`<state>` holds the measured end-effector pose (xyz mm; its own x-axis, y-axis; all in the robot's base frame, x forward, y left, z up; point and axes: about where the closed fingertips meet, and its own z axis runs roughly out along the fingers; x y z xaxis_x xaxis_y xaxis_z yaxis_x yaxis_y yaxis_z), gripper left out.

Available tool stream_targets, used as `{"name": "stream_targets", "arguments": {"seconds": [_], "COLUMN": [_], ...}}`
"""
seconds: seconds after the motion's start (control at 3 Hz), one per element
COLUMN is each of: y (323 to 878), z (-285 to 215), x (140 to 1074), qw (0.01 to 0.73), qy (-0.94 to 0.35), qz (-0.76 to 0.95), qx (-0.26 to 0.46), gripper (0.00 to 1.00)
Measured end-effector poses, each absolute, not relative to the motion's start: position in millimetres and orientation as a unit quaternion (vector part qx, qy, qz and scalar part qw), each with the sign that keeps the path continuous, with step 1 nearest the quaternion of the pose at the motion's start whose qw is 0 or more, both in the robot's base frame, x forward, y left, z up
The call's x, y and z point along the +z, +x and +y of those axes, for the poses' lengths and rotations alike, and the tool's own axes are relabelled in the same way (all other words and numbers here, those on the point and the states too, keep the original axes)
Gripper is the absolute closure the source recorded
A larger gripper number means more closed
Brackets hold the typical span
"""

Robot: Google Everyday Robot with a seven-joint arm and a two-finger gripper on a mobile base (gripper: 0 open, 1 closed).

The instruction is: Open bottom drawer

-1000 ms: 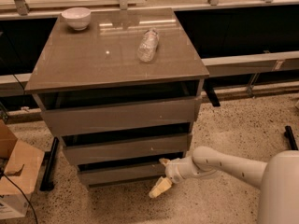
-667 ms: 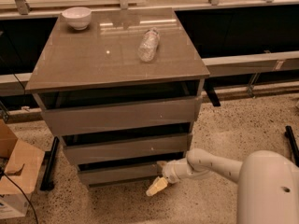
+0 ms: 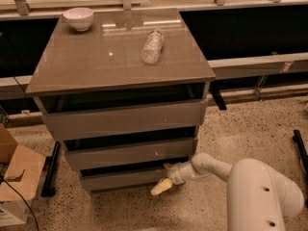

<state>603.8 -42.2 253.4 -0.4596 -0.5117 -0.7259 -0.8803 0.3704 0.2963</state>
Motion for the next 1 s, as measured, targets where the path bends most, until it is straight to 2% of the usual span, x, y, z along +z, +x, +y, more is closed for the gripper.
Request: {"name": "stream_targets", "arguments": {"seconds": [0.67, 1.0], "y": [649, 655], "z": [-63, -66], "x": [219, 201], "qw": [0.267, 0.236], "qy": [-0.428, -0.427], "qz": [0.800, 0.814], "qx": [0.326, 0.316], "gripper": [0.00, 0.14]}}
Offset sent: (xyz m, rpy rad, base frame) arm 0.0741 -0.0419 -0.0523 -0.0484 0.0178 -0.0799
